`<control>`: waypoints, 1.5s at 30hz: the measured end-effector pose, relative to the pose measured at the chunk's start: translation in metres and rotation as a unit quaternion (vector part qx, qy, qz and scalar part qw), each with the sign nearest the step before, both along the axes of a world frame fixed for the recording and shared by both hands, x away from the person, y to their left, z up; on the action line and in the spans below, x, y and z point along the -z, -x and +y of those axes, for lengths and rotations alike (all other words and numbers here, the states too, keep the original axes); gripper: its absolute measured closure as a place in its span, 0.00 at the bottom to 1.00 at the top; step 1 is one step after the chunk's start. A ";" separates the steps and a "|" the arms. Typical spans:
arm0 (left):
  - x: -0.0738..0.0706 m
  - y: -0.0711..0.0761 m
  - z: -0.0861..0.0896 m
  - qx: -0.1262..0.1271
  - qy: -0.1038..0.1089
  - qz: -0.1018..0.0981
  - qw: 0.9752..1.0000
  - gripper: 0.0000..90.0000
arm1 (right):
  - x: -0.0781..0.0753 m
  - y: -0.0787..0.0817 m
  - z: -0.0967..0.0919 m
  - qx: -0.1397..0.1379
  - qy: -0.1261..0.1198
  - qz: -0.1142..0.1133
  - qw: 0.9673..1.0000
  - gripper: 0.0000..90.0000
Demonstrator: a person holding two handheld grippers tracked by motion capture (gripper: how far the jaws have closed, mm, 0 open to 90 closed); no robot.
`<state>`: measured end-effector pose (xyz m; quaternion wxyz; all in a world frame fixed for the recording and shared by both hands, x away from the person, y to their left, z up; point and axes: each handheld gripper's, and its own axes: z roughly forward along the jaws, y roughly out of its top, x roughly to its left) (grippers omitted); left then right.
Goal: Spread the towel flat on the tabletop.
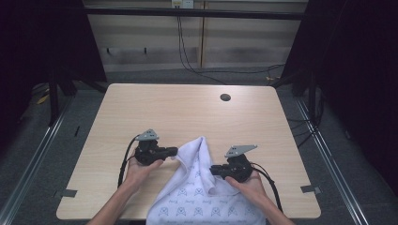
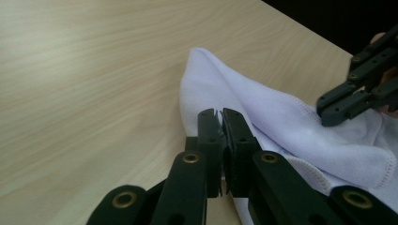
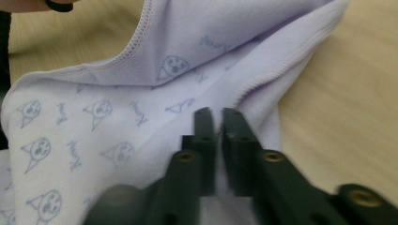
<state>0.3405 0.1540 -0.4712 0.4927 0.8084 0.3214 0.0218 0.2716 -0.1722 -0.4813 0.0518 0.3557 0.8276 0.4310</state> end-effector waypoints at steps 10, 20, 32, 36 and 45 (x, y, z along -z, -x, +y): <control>-0.019 -0.017 0.036 -0.043 -0.014 -0.035 0.998 0.97 | -0.035 -0.017 -0.046 0.036 -0.045 -0.002 0.998 0.95; -0.010 -0.027 0.052 -0.074 -0.014 -0.021 0.997 0.86 | -0.006 0.019 0.002 -0.016 -0.009 0.029 0.999 0.65; 0.026 0.007 0.041 0.004 -0.069 0.032 0.997 0.83 | 0.015 0.018 0.018 -0.020 0.035 0.040 0.998 0.61; 0.033 0.014 0.044 -0.007 -0.082 0.027 0.996 0.80 | 0.015 0.017 0.021 -0.015 0.047 0.023 0.999 0.96; 0.034 0.008 0.040 -0.029 -0.092 0.005 0.995 0.85 | -0.016 0.005 -0.015 0.034 -0.020 -0.005 0.999 0.98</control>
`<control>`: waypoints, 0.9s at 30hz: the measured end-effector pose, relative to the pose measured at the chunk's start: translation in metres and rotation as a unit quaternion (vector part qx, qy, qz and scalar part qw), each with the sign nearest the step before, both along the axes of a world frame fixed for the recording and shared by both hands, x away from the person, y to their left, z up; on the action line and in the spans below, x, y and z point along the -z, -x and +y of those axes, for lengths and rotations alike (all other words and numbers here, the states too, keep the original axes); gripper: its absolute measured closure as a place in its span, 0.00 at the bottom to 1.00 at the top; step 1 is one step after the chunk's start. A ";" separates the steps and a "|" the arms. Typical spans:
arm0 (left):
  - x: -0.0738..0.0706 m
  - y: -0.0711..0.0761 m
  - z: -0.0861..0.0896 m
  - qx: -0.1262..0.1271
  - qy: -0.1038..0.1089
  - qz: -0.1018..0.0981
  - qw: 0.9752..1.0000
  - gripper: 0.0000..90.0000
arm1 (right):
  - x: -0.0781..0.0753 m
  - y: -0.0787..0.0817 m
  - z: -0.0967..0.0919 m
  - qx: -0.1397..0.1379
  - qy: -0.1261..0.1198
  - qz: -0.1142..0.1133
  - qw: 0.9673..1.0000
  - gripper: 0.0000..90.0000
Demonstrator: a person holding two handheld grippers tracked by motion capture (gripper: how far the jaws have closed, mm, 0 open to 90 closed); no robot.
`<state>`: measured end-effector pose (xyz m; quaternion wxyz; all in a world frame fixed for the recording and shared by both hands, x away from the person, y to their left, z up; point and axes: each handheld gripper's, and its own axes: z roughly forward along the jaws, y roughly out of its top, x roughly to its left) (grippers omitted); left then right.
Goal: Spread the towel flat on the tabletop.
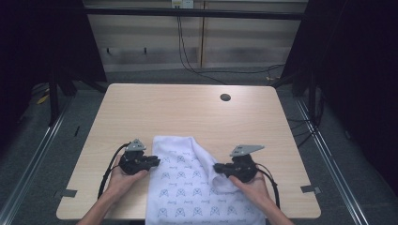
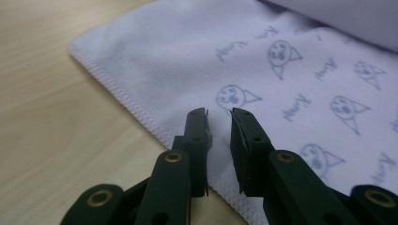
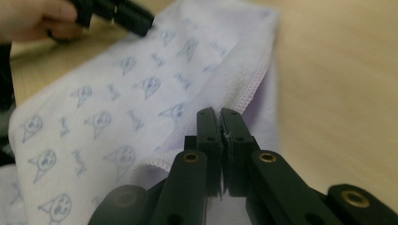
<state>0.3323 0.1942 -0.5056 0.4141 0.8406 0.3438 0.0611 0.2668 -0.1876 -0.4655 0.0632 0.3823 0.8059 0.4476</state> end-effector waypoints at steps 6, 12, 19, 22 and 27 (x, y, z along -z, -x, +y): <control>0.000 -0.008 -0.004 -0.002 -0.009 -0.006 1.000 0.83 | -0.017 -0.028 -0.046 0.063 0.037 -0.023 0.997 0.98; 0.000 -0.009 -0.008 0.000 -0.004 -0.002 1.000 0.78 | -0.013 -0.069 -0.086 0.126 0.068 -0.034 0.989 0.96; 0.000 -0.009 -0.005 0.009 0.003 0.000 1.000 0.75 | -0.010 -0.072 -0.089 0.154 0.065 -0.052 0.985 0.72; -0.001 -0.006 -0.006 0.012 -0.012 -0.009 1.000 0.76 | -0.011 -0.065 -0.079 0.109 0.043 -0.037 0.992 0.73; -0.002 -0.006 -0.004 0.014 -0.027 -0.007 1.000 0.91 | 0.014 -0.056 -0.053 0.055 0.060 0.010 0.997 0.76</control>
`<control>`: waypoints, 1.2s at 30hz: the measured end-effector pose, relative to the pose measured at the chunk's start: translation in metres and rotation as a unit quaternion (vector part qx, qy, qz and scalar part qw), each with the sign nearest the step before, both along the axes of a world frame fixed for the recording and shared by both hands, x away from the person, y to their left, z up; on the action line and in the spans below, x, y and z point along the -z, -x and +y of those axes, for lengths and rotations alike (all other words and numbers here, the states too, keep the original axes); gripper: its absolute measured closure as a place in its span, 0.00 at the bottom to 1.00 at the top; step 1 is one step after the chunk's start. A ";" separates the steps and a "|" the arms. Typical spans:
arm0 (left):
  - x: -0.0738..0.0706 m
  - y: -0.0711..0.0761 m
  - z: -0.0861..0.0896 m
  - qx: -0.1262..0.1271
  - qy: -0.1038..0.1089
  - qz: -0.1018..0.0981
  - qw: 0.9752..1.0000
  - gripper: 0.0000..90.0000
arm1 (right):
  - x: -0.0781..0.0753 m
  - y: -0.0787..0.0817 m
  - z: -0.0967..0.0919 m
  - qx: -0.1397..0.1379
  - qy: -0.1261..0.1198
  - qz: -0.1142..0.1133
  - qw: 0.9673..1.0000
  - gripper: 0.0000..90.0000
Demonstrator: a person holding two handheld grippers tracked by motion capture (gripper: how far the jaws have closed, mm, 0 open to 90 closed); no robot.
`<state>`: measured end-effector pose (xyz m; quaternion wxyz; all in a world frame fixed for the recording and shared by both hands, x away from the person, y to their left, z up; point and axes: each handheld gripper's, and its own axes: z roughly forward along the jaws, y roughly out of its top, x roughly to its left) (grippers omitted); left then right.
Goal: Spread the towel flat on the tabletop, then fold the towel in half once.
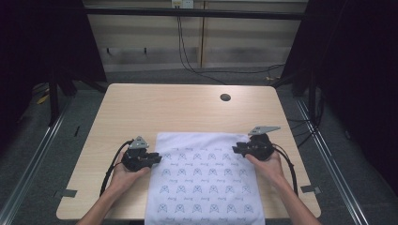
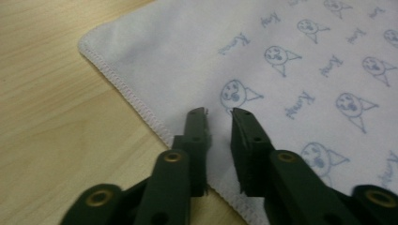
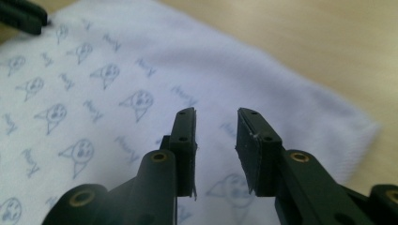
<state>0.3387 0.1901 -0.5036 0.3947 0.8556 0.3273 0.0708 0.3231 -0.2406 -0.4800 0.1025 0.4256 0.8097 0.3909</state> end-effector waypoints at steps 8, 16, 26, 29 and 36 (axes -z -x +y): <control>-0.001 0.012 0.000 0.007 -0.005 -0.002 1.000 1.00 | 0.020 0.017 0.003 -0.007 0.029 0.008 1.000 0.70; -0.001 0.027 0.005 0.033 0.011 0.023 0.999 0.99 | 0.018 0.036 0.002 -0.024 0.035 0.012 0.999 0.70; -0.002 0.037 0.010 0.060 0.010 0.017 0.998 0.94 | 0.008 0.045 -0.008 -0.022 0.023 0.016 0.999 0.66; -0.001 0.030 0.010 0.049 0.023 0.029 0.998 0.93 | 0.007 0.016 -0.025 0.030 0.029 0.006 0.999 0.59; -0.001 0.021 0.005 0.043 0.031 0.038 0.998 0.84 | 0.017 -0.013 -0.032 0.049 0.054 0.002 0.997 0.53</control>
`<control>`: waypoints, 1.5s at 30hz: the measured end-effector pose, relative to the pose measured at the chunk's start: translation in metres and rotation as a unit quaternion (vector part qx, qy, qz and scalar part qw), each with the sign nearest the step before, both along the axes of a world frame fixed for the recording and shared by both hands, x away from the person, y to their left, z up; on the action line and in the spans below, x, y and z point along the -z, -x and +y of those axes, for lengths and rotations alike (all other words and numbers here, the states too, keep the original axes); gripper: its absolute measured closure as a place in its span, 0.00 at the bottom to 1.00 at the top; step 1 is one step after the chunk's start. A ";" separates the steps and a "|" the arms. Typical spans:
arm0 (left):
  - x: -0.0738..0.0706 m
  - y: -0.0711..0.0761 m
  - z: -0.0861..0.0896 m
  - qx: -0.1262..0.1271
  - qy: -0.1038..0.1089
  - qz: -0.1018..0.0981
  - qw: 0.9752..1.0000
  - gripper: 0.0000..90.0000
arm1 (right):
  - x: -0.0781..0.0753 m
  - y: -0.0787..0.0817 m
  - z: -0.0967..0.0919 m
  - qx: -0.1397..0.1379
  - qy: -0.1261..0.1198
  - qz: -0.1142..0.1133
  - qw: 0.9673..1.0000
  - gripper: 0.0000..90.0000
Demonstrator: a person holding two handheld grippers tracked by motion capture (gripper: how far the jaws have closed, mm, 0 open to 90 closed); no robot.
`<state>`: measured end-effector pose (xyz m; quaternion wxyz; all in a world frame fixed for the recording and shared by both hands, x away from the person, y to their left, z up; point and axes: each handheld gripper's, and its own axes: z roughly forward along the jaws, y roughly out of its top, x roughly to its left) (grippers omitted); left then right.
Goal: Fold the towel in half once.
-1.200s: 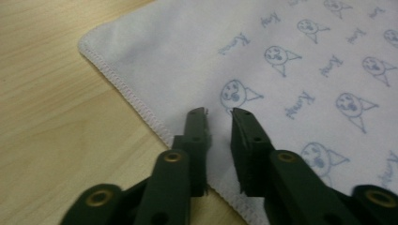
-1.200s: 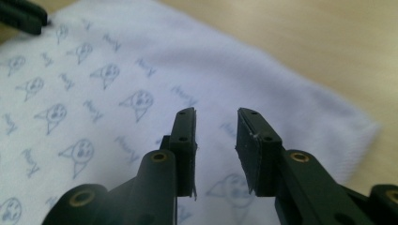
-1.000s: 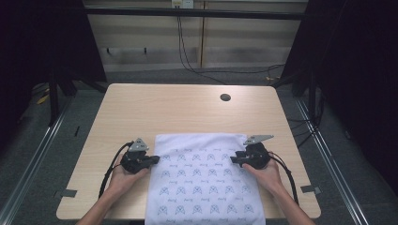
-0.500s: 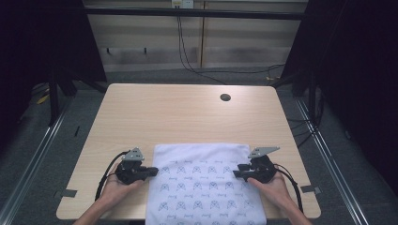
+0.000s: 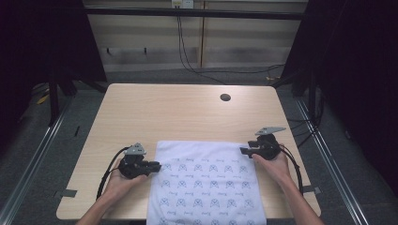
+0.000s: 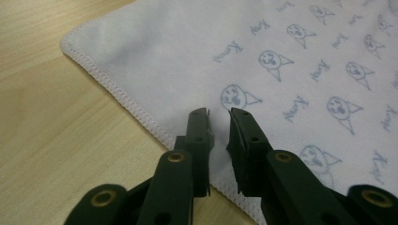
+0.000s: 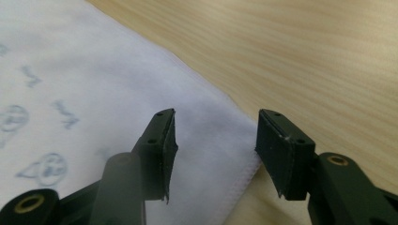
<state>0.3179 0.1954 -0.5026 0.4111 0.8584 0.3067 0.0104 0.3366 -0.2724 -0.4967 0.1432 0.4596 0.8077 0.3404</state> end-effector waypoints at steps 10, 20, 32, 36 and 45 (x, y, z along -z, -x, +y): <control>-0.010 -0.026 0.009 -0.077 0.022 -0.020 0.997 0.60 | 0.006 -0.005 0.003 -0.013 -0.003 -0.006 1.000 0.81; 0.002 -0.058 0.002 -0.105 0.009 -0.017 0.994 0.53 | 0.006 -0.006 0.002 -0.018 -0.024 0.008 1.000 0.96; 0.004 -0.058 -0.023 -0.039 -0.002 -0.016 0.999 0.83 | 0.008 -0.005 0.001 -0.014 -0.050 0.018 0.998 0.95; 0.002 -0.058 -0.018 -0.045 0.013 -0.011 0.999 0.96 | 0.003 -0.004 0.001 -0.026 -0.071 0.017 0.997 0.97; -0.036 -0.072 -0.013 -0.056 0.059 -0.035 0.996 0.97 | -0.050 -0.013 -0.001 -0.035 -0.142 -0.038 0.989 0.97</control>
